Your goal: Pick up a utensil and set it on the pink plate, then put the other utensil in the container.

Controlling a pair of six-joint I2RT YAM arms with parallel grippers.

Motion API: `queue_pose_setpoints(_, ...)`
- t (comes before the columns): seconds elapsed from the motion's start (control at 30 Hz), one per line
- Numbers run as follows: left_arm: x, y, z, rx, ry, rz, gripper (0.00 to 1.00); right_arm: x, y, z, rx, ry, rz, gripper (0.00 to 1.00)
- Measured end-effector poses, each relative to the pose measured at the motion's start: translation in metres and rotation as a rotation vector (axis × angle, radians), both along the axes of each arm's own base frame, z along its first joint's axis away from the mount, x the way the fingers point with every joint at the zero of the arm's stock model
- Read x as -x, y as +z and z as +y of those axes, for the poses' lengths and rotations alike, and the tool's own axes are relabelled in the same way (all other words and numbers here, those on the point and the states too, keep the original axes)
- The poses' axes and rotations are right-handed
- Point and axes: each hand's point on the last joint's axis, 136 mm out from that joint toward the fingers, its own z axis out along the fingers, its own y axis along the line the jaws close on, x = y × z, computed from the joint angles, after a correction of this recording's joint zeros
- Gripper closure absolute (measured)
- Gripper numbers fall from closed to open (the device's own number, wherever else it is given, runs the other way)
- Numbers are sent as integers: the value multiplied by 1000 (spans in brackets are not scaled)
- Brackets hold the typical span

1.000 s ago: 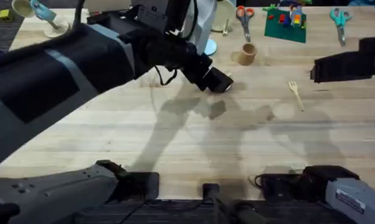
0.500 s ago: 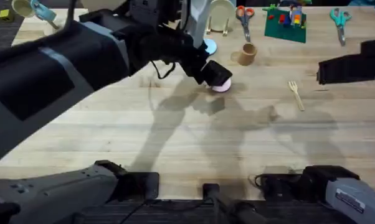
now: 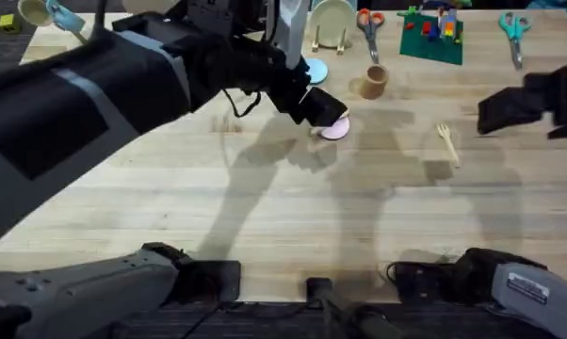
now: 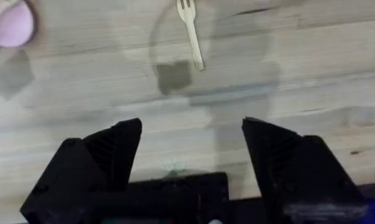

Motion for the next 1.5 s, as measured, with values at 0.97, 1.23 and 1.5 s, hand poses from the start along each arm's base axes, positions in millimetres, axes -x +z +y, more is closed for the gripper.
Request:
queue_pose_setpoints(0.97, 0, 0, 0, 0, 0, 0, 6, -56, -136, -31, -31, 196, 121, 5)
queue_pose_setpoints(1.23, 0, 0, 0, 0, 0, 0, 5, -76, -161, -34, -48, 205, 109, 6)
queue_pose_setpoints(1.5, 0, 0, 0, 0, 0, 0, 5, -82, -169, -32, -65, 215, 104, 6)
